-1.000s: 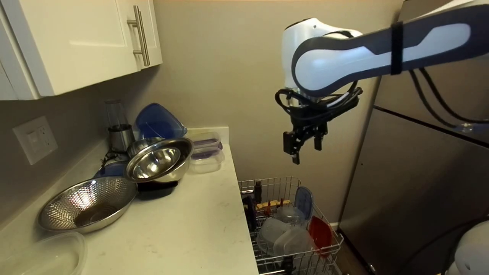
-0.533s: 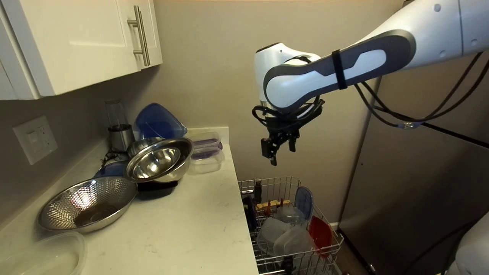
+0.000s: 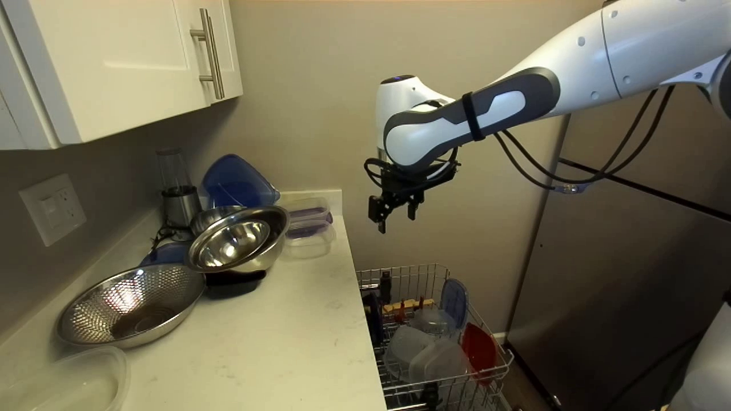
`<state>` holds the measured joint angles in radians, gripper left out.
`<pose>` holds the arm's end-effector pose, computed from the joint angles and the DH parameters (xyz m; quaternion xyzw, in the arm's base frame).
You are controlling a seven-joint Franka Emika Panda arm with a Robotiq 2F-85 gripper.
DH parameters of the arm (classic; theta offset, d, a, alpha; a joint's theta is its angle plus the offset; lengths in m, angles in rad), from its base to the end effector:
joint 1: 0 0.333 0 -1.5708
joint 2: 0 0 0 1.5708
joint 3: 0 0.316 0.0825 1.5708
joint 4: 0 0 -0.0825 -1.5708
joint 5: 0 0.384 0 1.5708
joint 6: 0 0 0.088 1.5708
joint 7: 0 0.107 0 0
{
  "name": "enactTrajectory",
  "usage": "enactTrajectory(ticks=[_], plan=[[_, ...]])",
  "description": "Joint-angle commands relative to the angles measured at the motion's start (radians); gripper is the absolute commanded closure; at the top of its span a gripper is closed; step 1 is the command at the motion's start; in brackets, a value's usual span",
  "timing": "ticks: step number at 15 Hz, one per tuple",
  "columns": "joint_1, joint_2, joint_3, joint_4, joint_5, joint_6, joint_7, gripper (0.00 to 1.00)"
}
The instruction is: Remove the clear bowl from the countertop and put it in the dishwasher
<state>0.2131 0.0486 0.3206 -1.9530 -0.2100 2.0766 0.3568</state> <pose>0.5033 0.2825 0.4614 0.9864 0.1344 0.0721 0.0609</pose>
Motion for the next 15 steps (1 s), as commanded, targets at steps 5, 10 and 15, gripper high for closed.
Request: enactTrajectory(ticks=[5,10,15], plan=[[0.035,0.168,-0.072,0.109,0.101,0.166,0.137,0.00],[0.056,0.157,-0.101,0.095,0.065,0.139,0.135,0.00],[0.059,0.156,-0.102,0.096,0.065,0.139,0.135,0.00]])
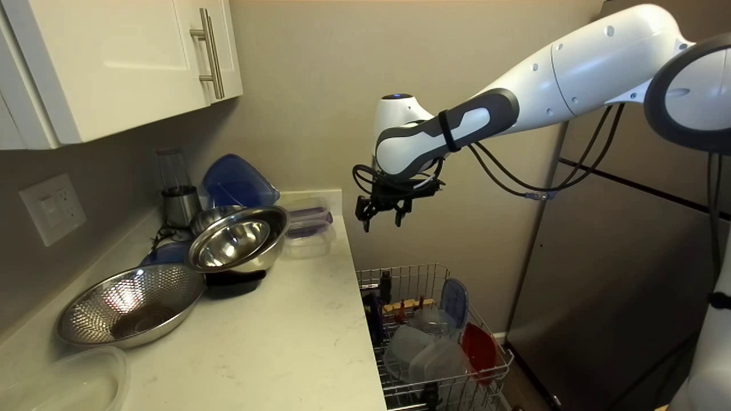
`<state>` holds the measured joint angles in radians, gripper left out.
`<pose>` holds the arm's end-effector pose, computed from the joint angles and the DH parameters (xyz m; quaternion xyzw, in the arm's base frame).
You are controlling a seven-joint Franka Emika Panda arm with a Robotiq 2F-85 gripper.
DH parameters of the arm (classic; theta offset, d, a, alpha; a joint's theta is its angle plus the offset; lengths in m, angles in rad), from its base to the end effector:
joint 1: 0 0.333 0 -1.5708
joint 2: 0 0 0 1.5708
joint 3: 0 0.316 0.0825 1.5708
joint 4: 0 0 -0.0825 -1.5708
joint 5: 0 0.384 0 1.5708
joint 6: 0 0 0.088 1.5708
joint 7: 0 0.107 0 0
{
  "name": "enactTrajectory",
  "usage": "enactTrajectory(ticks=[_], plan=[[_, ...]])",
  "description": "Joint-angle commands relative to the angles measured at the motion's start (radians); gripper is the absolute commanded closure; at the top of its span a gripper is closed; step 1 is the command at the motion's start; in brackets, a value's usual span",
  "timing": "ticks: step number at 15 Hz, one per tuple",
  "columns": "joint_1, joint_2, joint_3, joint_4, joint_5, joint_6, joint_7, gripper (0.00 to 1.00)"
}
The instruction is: Remove the clear bowl from the countertop and put it in the dishwasher
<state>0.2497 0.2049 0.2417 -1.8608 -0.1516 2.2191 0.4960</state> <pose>0.5570 0.2839 0.4271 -0.9954 -0.0341 -0.0894 0.0030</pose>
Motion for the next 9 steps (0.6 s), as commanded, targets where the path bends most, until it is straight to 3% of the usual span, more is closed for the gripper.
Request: enactTrajectory(ticks=[1,7,9], plan=[[0.023,0.000,-0.024,0.003,0.007,-0.003,-0.004,0.00],[0.023,0.000,-0.024,0.003,0.007,-0.003,-0.004,0.00],[0.032,0.099,-0.037,0.097,-0.021,0.013,-0.004,0.00]])
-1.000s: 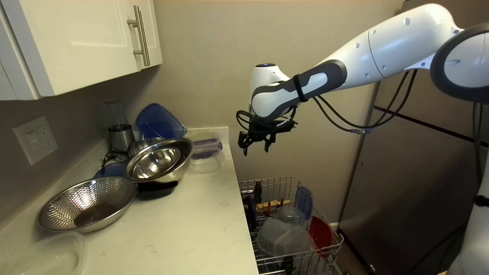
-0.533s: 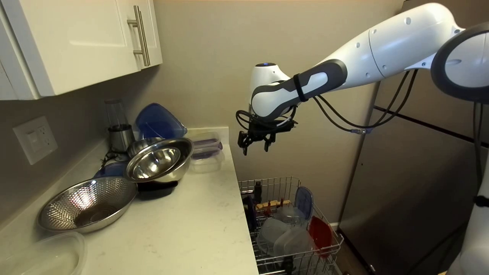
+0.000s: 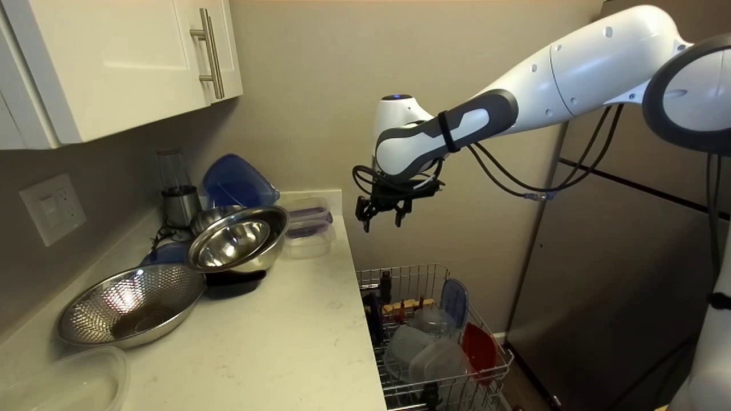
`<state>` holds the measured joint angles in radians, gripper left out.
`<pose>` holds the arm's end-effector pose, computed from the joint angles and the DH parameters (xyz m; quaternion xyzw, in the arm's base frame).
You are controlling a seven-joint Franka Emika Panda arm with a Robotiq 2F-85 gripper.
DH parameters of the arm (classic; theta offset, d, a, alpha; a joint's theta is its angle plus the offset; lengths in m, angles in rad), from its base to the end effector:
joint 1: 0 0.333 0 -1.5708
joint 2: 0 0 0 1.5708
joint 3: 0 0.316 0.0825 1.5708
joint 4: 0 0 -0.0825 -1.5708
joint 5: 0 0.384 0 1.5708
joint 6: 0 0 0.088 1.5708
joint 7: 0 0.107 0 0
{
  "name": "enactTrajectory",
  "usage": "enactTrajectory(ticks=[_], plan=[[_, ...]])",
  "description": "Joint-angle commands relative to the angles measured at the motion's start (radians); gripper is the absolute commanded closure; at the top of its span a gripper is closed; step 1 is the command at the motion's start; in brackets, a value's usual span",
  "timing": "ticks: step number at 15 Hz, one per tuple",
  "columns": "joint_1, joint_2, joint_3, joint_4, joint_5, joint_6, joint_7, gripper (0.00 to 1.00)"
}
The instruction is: Remove the clear bowl from the countertop and put it in the dishwasher
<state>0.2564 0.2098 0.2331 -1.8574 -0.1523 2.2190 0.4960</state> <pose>0.5585 0.2835 0.4255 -0.9955 -0.0334 -0.0889 0.0019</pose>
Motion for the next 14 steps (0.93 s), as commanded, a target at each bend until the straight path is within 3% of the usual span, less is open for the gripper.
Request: enactTrajectory(ticks=[1,2,4,14], plan=[[0.037,0.138,-0.040,0.140,-0.047,0.012,0.014,0.00],[0.058,0.187,-0.060,0.196,-0.099,0.001,0.032,0.00],[0.081,0.262,-0.080,0.291,-0.101,-0.012,-0.003,0.00],[0.128,0.541,-0.104,0.669,0.057,0.051,-0.017,0.00]])
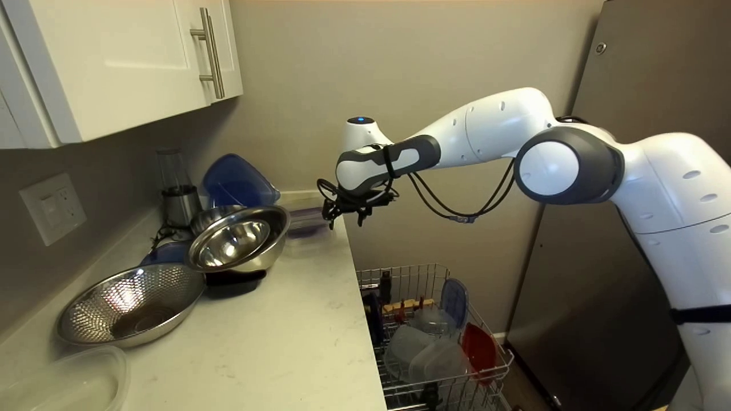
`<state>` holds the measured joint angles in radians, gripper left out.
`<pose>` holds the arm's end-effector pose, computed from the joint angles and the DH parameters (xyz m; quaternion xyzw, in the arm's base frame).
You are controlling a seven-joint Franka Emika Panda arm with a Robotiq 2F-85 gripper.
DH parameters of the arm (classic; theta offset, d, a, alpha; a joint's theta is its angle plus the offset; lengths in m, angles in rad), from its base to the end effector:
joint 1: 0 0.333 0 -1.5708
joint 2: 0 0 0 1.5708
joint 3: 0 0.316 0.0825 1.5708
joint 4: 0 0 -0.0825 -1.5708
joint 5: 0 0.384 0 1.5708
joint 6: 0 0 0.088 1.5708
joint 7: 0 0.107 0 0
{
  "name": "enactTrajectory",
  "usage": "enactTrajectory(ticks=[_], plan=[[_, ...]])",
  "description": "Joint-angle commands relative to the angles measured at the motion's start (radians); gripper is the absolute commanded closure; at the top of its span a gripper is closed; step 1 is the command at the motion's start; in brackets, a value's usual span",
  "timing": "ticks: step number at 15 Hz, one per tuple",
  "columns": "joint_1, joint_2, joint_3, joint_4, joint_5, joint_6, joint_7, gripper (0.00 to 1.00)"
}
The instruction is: Remove the clear bowl from the countertop and put it in the dishwasher
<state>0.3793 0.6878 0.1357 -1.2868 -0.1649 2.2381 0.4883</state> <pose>0.6788 0.3478 0.3726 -0.9899 -0.0342 -0.1325 0.0379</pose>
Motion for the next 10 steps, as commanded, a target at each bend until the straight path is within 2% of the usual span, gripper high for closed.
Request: enactTrajectory(ticks=[1,4,9,10], plan=[[0.001,0.091,0.002,0.133,0.103,0.035,-0.018,0.00],[0.007,0.177,-0.001,0.233,0.171,0.020,0.002,0.00],[0.012,0.304,-0.021,0.358,0.219,0.001,0.030,0.00],[0.009,0.325,-0.016,0.382,0.234,0.002,0.029,0.25]])
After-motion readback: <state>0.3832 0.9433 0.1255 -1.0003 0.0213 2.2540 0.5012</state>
